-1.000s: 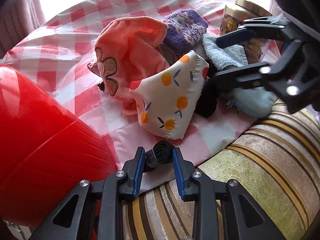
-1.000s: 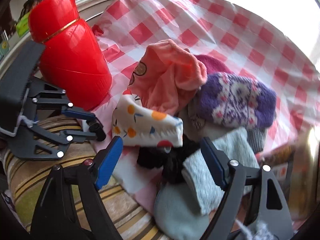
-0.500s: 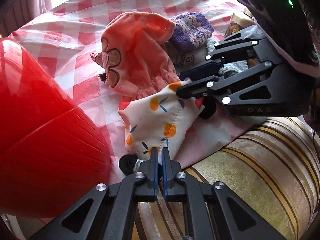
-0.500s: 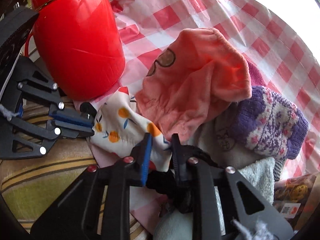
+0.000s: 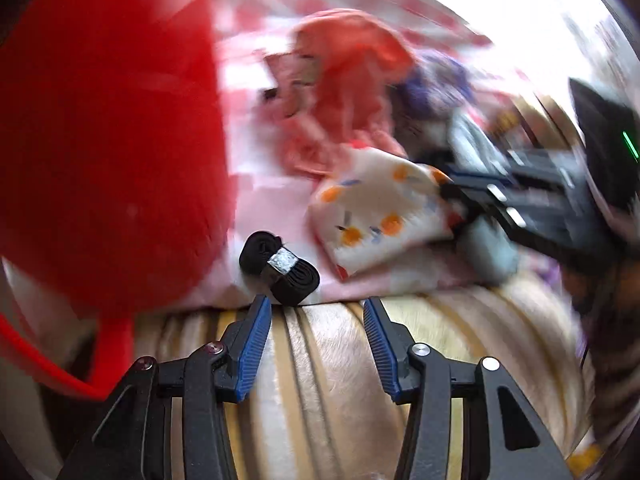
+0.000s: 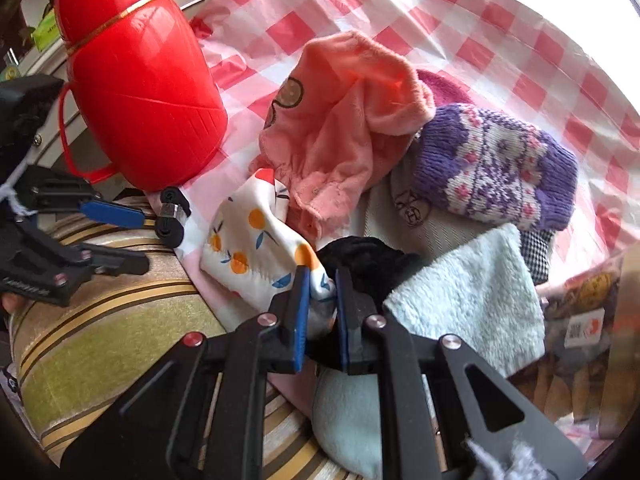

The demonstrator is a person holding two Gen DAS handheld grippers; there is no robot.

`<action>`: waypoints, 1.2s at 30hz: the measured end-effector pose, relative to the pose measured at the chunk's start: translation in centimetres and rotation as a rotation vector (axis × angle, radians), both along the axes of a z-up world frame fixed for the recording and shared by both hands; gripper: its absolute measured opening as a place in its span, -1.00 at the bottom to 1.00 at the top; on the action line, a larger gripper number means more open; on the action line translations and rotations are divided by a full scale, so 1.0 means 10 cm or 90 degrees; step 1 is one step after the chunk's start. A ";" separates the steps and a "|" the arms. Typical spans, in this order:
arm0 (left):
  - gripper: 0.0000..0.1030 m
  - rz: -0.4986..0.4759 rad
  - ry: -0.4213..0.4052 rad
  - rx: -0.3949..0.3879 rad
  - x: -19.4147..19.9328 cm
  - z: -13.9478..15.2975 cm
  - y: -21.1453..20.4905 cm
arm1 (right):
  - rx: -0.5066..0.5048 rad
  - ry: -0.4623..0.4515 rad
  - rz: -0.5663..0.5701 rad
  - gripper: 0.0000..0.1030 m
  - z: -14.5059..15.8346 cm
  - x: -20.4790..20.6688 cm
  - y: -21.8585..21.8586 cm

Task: Organize soft objects
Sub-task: 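Grasp the black hair tie with the left tool while the right grasps the floral cloth, then carry the floral cloth into the box and open the right tool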

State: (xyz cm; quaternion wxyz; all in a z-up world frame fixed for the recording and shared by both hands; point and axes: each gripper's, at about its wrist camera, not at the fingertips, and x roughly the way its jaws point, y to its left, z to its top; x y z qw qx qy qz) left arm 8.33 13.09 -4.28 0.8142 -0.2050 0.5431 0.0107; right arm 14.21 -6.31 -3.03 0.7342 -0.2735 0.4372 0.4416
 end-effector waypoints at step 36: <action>-0.61 -0.027 -0.134 0.003 0.28 0.63 -1.57 | 0.220 -0.016 -0.426 -0.72 0.90 -0.52 -3.27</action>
